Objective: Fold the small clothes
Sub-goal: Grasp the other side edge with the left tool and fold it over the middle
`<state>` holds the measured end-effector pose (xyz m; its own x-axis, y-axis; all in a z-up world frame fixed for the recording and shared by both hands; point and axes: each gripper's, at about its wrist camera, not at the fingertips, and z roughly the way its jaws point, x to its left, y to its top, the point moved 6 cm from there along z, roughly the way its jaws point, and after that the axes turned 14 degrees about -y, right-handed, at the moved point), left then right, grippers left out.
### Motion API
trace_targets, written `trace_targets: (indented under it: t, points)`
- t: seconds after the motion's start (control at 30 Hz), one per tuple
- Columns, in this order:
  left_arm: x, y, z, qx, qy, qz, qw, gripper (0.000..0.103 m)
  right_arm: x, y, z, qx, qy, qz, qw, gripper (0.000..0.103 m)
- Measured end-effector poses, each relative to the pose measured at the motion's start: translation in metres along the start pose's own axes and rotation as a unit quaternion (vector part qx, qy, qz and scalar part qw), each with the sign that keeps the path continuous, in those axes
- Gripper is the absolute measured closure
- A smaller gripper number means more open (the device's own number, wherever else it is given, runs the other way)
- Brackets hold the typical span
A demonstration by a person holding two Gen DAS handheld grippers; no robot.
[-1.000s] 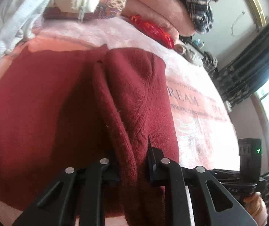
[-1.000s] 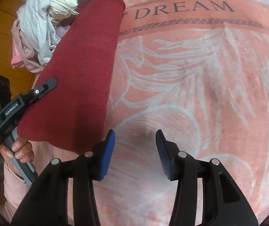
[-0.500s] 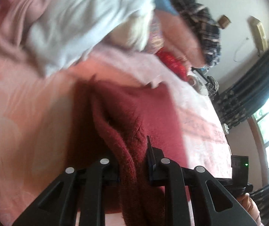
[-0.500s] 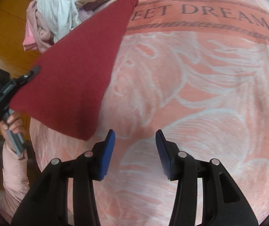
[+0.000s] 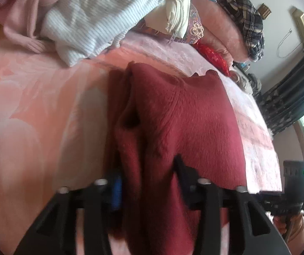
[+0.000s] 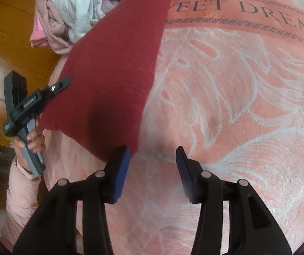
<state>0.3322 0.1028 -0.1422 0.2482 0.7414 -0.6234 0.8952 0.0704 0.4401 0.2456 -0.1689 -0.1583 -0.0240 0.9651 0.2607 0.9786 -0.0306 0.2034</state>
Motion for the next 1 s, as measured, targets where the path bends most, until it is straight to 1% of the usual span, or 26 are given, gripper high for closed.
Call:
trace_targets:
  t: [0.03,0.1,0.13,0.17,0.27,0.3,0.33,0.37,0.4,0.43,0.47,0.5,0.53,0.57,0.6,0.63,0.67,0.73,0.8,0.9,1.0]
  points:
    - [-0.004,-0.004,-0.008,0.000,-0.003,0.000,1.0000,0.038,0.000,0.001,-0.002,-0.002,0.005,0.001,1.000,0.057]
    - [-0.010,-0.013,-0.020,0.001,-0.015,0.002,0.9999,0.033,0.000,0.001,-0.007,-0.005,0.019,0.004,1.000,0.056]
    - [-0.013,-0.021,-0.025,0.004,-0.018,0.004,0.9998,0.028,0.002,0.001,-0.008,-0.004,0.025,0.003,1.000,0.056]
    - [-0.014,-0.028,-0.026,0.011,-0.016,0.007,0.9998,0.026,0.004,0.001,-0.008,-0.004,0.025,0.002,1.000,0.056]
    - [-0.015,-0.044,-0.019,0.035,-0.004,0.012,0.9993,0.026,0.014,0.002,-0.001,0.001,0.024,-0.004,1.000,0.056]
    - [-0.013,-0.048,-0.016,0.038,0.002,0.010,0.9992,0.028,0.015,0.002,0.001,0.004,0.026,-0.004,1.000,0.056]
    - [-0.011,-0.049,-0.013,0.037,0.005,0.008,0.9993,0.037,0.017,0.000,0.004,0.006,0.027,-0.006,1.000,0.056]
    - [-0.008,-0.050,-0.012,0.037,0.004,0.002,0.9993,0.063,0.018,0.000,0.006,0.008,0.027,-0.007,1.000,0.056]
    - [-0.004,-0.050,-0.010,0.036,0.003,-0.010,0.9993,0.072,0.021,0.000,0.008,0.009,0.027,-0.009,1.000,0.056]
    - [-0.001,-0.049,-0.011,0.034,-0.010,-0.021,0.9991,0.085,0.022,0.000,0.008,0.009,0.028,-0.010,1.000,0.056]
    - [0.001,-0.047,-0.013,0.030,-0.024,-0.036,0.9986,0.089,0.022,-0.001,0.008,0.009,0.029,-0.011,0.999,0.056]
    - [0.001,-0.045,-0.016,0.022,-0.025,-0.041,0.9986,0.090,0.023,-0.001,0.007,0.009,0.031,-0.012,0.999,0.056]
    - [-0.002,-0.040,-0.024,0.006,-0.023,-0.033,0.9992,0.090,0.024,-0.001,0.007,0.009,0.034,-0.013,0.999,0.056]
    - [-0.008,-0.035,-0.032,-0.006,-0.016,-0.010,0.9998,0.090,0.026,-0.001,0.007,0.009,0.036,-0.014,0.999,0.055]
    - [-0.012,-0.030,-0.040,-0.017,-0.001,0.018,0.9997,0.090,0.028,-0.001,0.008,0.010,0.037,-0.015,0.999,0.055]
    - [-0.012,-0.028,-0.042,-0.019,0.007,0.026,0.9995,0.090,0.029,-0.001,0.009,0.011,0.039,-0.015,0.999,0.055]
    - [-0.008,-0.026,-0.043,-0.020,0.012,0.026,0.9994,0.090,0.030,-0.002,0.010,0.012,0.040,-0.016,0.999,0.055]
    - [0.008,-0.029,-0.033,-0.003,0.023,0.013,0.9996,0.090,0.032,-0.004,0.012,0.016,0.042,-0.019,0.999,0.055]
    - [0.025,-0.040,-0.018,0.014,0.033,-0.004,0.9994,0.089,0.034,-0.003,0.013,0.017,0.043,-0.019,0.999,0.054]
    - [0.030,-0.044,-0.011,0.006,0.036,-0.001,0.9994,0.085,0.035,0.001,0.018,0.019,0.049,-0.011,0.999,0.052]
    - [0.027,-0.043,-0.013,0.006,0.035,0.000,0.9994,0.082,0.034,0.004,0.030,0.031,0.068,0.005,0.997,0.050]
